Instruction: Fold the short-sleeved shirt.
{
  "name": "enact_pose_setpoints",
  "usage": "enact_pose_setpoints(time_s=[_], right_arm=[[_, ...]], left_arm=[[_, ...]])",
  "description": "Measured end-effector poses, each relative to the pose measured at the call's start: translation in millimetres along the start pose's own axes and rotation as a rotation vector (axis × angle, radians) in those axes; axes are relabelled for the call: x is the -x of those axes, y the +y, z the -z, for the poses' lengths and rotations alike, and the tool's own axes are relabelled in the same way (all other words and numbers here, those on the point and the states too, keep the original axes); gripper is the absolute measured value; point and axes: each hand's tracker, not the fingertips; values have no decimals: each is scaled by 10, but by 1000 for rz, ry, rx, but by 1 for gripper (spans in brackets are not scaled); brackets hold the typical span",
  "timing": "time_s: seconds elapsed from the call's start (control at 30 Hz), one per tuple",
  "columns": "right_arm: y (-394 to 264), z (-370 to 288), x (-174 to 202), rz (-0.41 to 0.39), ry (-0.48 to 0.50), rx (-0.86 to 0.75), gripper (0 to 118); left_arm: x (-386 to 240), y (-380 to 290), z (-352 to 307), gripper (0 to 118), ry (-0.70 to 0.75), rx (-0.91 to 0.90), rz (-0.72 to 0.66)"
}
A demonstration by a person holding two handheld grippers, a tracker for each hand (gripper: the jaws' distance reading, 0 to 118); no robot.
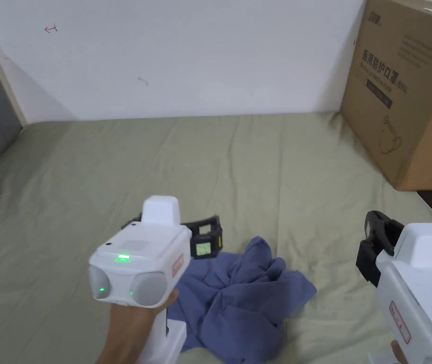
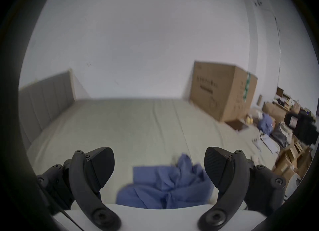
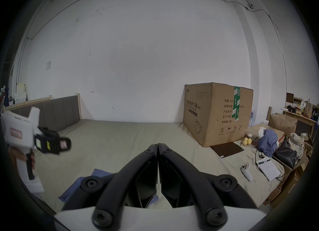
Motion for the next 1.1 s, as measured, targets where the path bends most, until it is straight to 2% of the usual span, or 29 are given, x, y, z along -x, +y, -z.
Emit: enact_pose_setpoints(time_s=[0.2,0.27,0.33,0.43,0.47,0.57,0.73,0.97,1.1], right_arm=[[158,-67,84,5,10,-52,0],[184,-77,110,5,15,-63,0],[204,-89,145,3,20,-74,0],[216,-94,200,-2,29,-83,0],[217,-95,216,-3,33,-84,0],[239,-120,285,-7,44,-84,0],[238,-113,318,-11,55,-80,0],[154,-38,291,-8,59,-59,0],[93,2,309,-11,66,-32,0]], left_arm=[[314,164,-475,105,120,-202,29],[399,145,-583,96,168,-244,53],[485,98,-646,77,207,-276,74],[564,64,-729,13,212,-281,76],[590,62,-721,2,216,-274,75],[641,49,-725,0,182,-219,43],[674,-28,-661,0,210,-168,50],[817,-415,-368,0,177,173,-22],[879,-865,-224,0,88,346,-139]])
